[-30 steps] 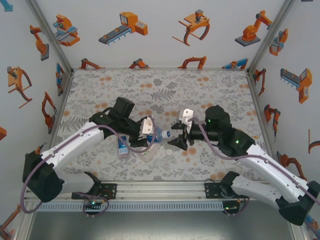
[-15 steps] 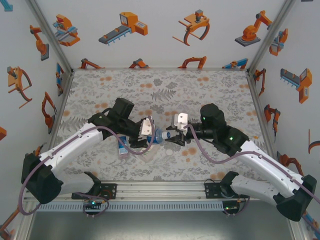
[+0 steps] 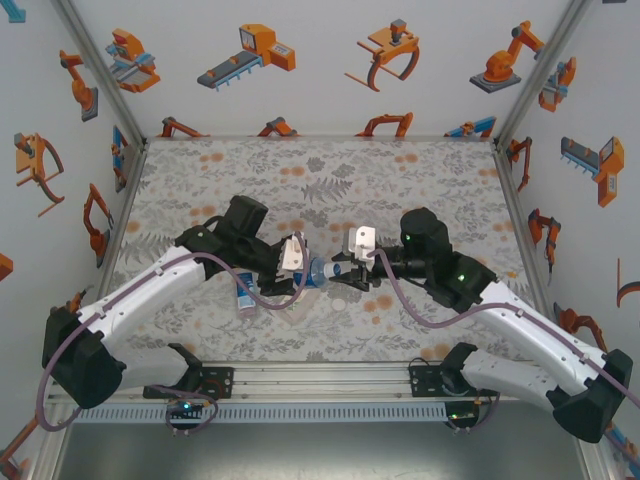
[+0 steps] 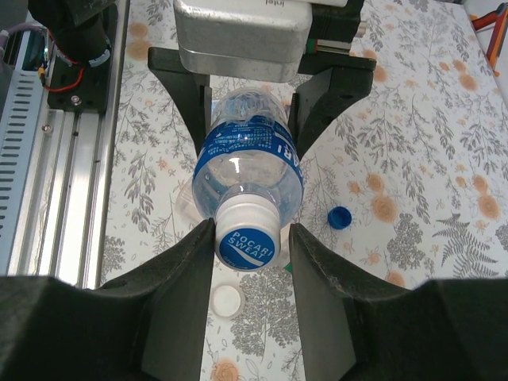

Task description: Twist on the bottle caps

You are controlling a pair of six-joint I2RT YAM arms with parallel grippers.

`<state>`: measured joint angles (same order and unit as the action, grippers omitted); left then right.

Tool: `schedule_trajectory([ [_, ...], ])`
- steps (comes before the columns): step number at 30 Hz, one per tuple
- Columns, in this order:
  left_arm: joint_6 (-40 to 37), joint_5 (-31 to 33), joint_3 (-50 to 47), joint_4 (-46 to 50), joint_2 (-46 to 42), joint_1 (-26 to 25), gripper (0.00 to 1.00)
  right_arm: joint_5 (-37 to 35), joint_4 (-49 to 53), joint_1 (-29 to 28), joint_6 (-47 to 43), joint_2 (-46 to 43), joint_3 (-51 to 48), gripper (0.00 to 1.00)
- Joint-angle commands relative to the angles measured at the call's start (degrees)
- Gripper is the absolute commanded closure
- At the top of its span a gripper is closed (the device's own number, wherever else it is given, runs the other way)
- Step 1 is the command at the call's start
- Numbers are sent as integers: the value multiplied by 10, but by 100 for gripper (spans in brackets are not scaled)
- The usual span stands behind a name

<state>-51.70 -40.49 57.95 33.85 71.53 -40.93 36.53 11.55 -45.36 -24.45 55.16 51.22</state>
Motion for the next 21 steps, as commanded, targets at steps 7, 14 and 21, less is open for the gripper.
schedule_trajectory([
  [7,-12,-25,-4,5,-14,-4,100,4,-7,0,5,-13,-8,66],
  [14,-10,-21,-3,4,-13,-4,100,-31,-35,0,144,-13,-21,92],
  [21,-8,-21,-1,5,-7,-4,100,-225,-52,0,545,-14,-44,100],
])
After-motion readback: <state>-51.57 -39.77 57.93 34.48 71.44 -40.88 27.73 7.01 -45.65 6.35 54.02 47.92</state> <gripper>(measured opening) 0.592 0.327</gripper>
